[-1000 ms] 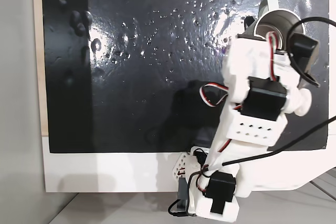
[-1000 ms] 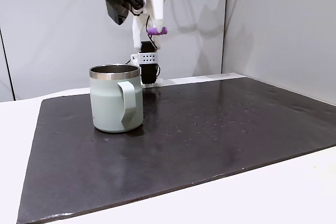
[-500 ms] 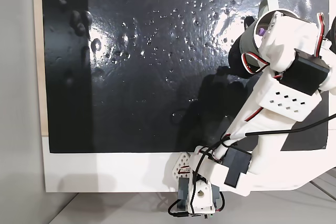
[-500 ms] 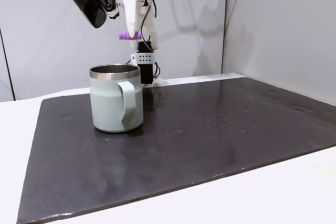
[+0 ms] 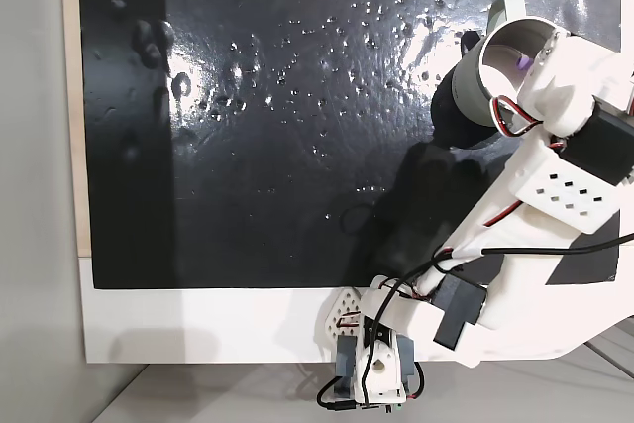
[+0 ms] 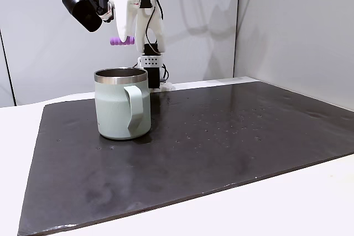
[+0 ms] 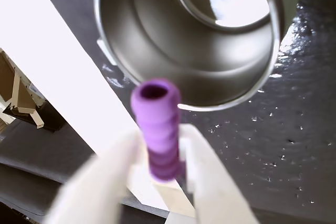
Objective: Grasp a pengrip and put it in the cup.
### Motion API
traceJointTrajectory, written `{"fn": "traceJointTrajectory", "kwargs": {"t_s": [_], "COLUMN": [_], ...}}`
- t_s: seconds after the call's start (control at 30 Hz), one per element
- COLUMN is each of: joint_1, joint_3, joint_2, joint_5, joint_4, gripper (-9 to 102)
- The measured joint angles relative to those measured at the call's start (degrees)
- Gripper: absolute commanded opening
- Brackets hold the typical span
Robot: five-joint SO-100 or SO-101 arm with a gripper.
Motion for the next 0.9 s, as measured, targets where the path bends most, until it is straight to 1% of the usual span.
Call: {"fn": "traceJointTrajectory", "kwargs": {"t_s": [0.1, 0.2, 0.9], "joint_1": [0.00, 0.00, 0.00], "joint_3": [0.00, 0.00, 0.00], "joint_2": [0.00, 0.00, 0.00], "joint_5": [0.00, 0.00, 0.00], "joint_4": [0.00, 0.00, 0.00], "gripper": [33, 34, 34]}}
